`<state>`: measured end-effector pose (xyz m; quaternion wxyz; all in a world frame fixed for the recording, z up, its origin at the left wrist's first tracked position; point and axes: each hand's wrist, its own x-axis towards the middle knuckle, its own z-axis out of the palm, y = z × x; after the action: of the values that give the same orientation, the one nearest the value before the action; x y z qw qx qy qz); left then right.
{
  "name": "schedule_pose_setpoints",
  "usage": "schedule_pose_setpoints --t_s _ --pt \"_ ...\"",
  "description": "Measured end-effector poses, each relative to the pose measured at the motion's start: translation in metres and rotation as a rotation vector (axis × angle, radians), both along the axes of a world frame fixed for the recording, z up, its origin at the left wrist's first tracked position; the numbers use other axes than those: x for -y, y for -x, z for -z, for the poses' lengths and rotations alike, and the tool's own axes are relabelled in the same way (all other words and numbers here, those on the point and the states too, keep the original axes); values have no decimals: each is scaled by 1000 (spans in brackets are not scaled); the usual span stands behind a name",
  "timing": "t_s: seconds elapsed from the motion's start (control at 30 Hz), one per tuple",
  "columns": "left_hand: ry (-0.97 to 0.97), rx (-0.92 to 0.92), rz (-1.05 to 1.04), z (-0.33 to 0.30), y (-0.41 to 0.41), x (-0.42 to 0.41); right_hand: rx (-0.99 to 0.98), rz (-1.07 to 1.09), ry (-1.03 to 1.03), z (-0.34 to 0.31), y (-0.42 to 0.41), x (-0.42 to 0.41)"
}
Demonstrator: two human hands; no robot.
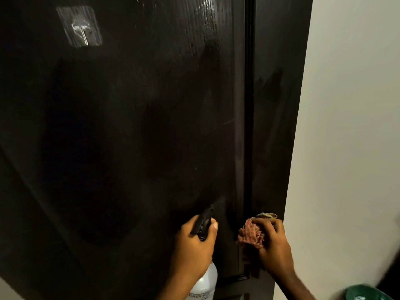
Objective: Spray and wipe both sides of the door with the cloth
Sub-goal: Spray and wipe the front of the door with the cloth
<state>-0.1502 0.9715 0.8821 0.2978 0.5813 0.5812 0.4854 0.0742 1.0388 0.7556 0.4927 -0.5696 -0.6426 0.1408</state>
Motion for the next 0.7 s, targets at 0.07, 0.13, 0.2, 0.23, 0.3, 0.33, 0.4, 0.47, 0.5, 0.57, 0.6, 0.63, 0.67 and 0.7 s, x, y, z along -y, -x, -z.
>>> schedule_pose_setpoints --t_s 0.07,0.13,0.2,0.23,0.3,0.33,0.4,0.47,0.5,0.57,0.6,0.63,0.67,0.7 --pt "20 -11 26 3 -15 -7 -59 -10 -7 1 -3 2" --pt "37 -17 46 2 -31 -15 -182 51 -25 -2 -4 4" --pt "45 -49 68 -2 -49 -25 -321 131 -46 -10 -4 5" --pt "47 -67 77 -5 -58 -30 -377 158 -48 -14 -5 5" --pt "55 -85 95 -11 -73 -40 -439 185 -46 -22 -8 5" --pt "64 -93 105 -13 -80 -44 -444 187 -43 -24 -10 5" --pt "74 -127 107 -16 -90 -51 -426 181 -57 -29 -14 5" --pt "84 -150 101 -15 -95 -54 -395 166 -97 -35 -18 5" --pt "86 -158 97 -14 -95 -54 -377 155 -125 -38 -19 4" --pt "92 -156 100 -12 -95 -54 -325 127 -182 -50 -21 0" --pt "96 -141 107 -12 -94 -53 -285 117 -212 -57 -20 -4" --pt "91 -118 112 -12 -92 -52 -252 108 -246 -67 -19 -10" --pt "85 -89 111 -12 -90 -51 -215 108 -285 -79 -18 -17" --pt "69 -55 102 -12 -86 -50 -195 106 -326 -93 -17 -23"
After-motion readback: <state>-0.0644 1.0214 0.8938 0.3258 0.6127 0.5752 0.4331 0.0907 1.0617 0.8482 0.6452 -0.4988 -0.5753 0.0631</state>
